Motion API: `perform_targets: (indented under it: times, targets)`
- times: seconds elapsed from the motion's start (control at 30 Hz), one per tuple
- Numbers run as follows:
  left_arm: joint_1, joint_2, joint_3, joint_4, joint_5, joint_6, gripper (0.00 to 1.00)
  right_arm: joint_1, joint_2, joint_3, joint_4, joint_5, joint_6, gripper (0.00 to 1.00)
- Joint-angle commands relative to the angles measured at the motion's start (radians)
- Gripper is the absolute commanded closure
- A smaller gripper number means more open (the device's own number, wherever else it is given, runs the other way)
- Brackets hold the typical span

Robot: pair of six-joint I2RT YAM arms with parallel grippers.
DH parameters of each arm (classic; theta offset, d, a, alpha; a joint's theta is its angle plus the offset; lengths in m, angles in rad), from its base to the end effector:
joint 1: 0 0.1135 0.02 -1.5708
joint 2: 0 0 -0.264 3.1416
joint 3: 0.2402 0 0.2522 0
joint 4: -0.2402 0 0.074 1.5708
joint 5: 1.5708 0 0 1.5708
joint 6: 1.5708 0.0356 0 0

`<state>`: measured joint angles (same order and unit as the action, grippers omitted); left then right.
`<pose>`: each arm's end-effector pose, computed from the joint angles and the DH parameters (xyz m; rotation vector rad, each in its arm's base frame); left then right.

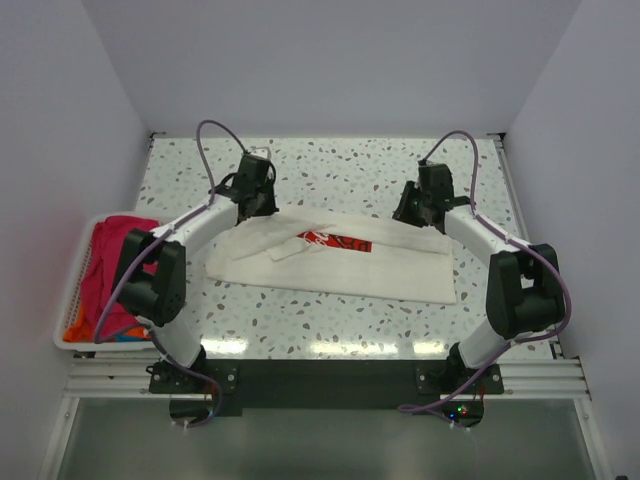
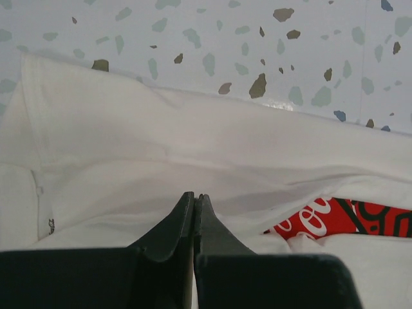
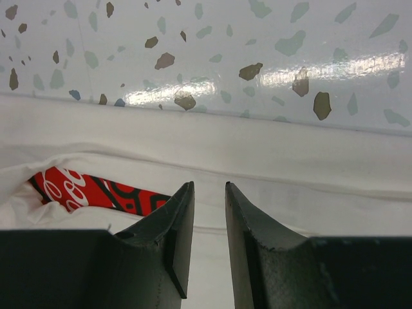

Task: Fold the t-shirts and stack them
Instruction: Fold the tshirt

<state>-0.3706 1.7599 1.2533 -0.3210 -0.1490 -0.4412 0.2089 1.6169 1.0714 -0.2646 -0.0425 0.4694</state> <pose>0.3625 -0.1352 0.2260 -0.1541 2.3913 -0.2043 0.3404 0.0737 0.2220 0.2930 2.3945 0.3692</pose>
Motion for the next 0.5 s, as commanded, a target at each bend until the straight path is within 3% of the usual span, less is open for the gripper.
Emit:
perform_targets:
  times: [0.0,0.47]
  targets:
    - [-0.002,-0.091,-0.086,0.048,0.071,-0.022,1.0,0.003,-0.006,-0.008,0.033,0.016,-0.017,0.7]
    - [-0.011,-0.372,-0.425,0.076,0.173,-0.045,1.0,0.001,0.012,-0.007,0.028,0.039,-0.031,0.7]
